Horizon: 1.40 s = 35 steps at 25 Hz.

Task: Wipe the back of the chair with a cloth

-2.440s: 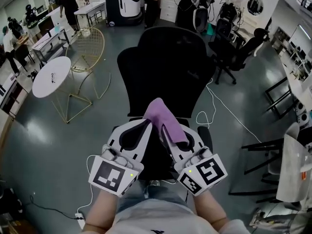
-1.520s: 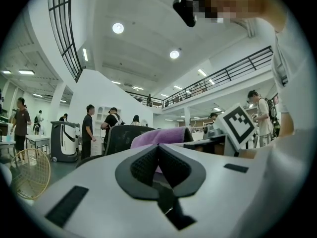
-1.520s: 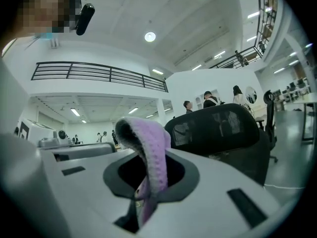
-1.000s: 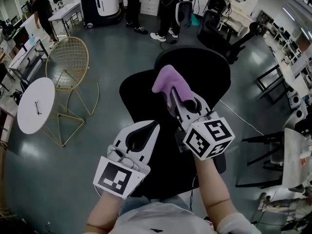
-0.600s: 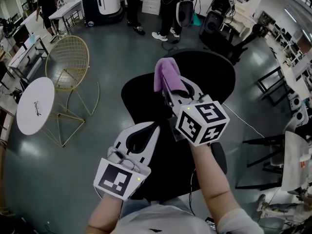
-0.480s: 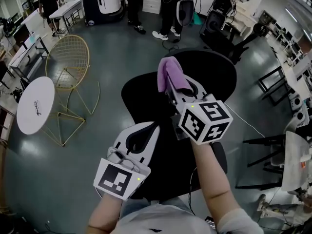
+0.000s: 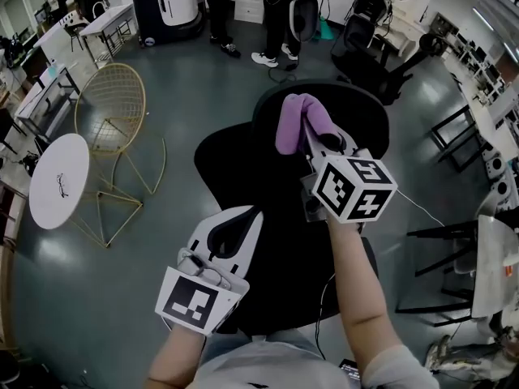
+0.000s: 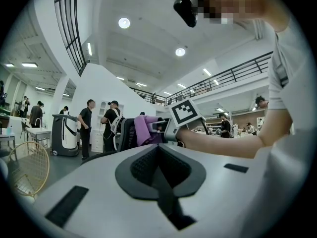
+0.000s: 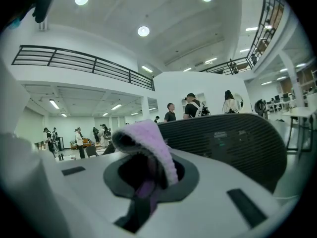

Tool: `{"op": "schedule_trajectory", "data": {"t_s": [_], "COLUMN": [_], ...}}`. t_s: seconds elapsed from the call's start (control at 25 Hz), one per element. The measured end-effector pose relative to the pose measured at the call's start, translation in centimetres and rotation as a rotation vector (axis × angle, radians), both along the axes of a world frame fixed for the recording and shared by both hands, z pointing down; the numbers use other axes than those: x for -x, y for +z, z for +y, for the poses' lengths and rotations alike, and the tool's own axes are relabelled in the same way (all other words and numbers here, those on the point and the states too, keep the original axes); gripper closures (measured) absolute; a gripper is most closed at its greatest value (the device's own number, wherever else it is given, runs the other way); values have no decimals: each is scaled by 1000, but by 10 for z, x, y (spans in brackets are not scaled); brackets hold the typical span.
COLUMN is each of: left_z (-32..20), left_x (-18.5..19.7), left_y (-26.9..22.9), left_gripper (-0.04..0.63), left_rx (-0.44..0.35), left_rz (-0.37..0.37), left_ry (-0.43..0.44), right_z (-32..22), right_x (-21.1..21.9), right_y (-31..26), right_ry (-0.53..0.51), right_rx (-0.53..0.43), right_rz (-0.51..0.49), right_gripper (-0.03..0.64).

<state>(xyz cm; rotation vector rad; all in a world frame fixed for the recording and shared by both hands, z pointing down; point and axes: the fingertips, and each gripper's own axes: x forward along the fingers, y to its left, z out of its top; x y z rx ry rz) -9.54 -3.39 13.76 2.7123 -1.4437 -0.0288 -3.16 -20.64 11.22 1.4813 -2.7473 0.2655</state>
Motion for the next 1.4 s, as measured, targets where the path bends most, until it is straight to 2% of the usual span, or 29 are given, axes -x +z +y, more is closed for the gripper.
{"op": "schedule_trajectory", "data": {"t_s": [0.24, 0.96, 1.4], "left_z": [-3, -13, -12], "left_x": [-6, -36, -56], "left_y": [-2, -3, -3], "left_gripper": [581, 582, 582], "left_rx": [-3, 0, 4], "left_rz": [-1, -8, -17], "left_ry": [1, 50, 83], "right_z": [-10, -32, -22], "right_x": [-25, -136, -178], "right_y": [0, 2, 4], "right_ry": [53, 270, 328], "right_rx": [0, 6, -7], "right_rz": [16, 18, 50], "right_gripper": [574, 574, 574]}}
